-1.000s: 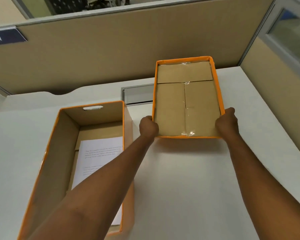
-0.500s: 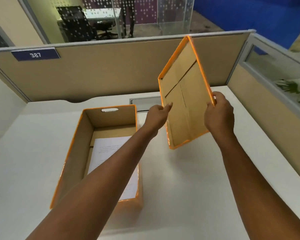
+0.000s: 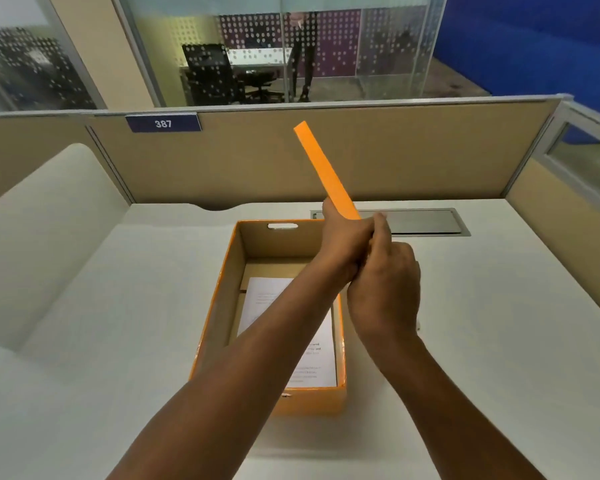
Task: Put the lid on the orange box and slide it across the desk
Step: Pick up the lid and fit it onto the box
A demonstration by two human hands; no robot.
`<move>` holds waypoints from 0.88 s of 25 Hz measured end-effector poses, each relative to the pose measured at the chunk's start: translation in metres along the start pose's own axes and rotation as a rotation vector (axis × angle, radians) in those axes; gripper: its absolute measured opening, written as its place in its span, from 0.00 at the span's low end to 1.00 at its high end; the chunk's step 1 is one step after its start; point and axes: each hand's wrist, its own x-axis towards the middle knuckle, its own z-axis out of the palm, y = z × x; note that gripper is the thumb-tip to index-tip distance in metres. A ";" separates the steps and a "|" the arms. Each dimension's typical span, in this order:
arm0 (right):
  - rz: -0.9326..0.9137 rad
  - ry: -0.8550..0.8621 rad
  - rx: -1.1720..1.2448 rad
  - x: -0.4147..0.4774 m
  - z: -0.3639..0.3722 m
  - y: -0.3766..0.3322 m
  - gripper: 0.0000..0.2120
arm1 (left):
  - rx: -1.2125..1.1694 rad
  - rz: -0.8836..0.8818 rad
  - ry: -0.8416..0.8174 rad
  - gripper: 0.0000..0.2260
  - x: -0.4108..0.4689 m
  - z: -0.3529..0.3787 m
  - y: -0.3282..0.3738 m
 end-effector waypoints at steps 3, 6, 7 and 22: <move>0.034 -0.305 0.321 -0.002 -0.002 -0.003 0.38 | -0.006 -0.011 -0.011 0.28 -0.009 -0.044 0.004; 0.109 -0.232 0.567 0.002 -0.015 0.011 0.35 | -0.102 -0.082 -0.057 0.31 -0.017 -0.109 0.010; 0.142 -0.143 0.439 0.004 -0.014 0.022 0.35 | -0.169 -0.119 -0.084 0.30 -0.022 -0.131 0.011; 0.596 -0.357 0.419 -0.071 0.067 0.022 0.28 | 0.429 -0.016 0.272 0.23 -0.063 -0.259 -0.036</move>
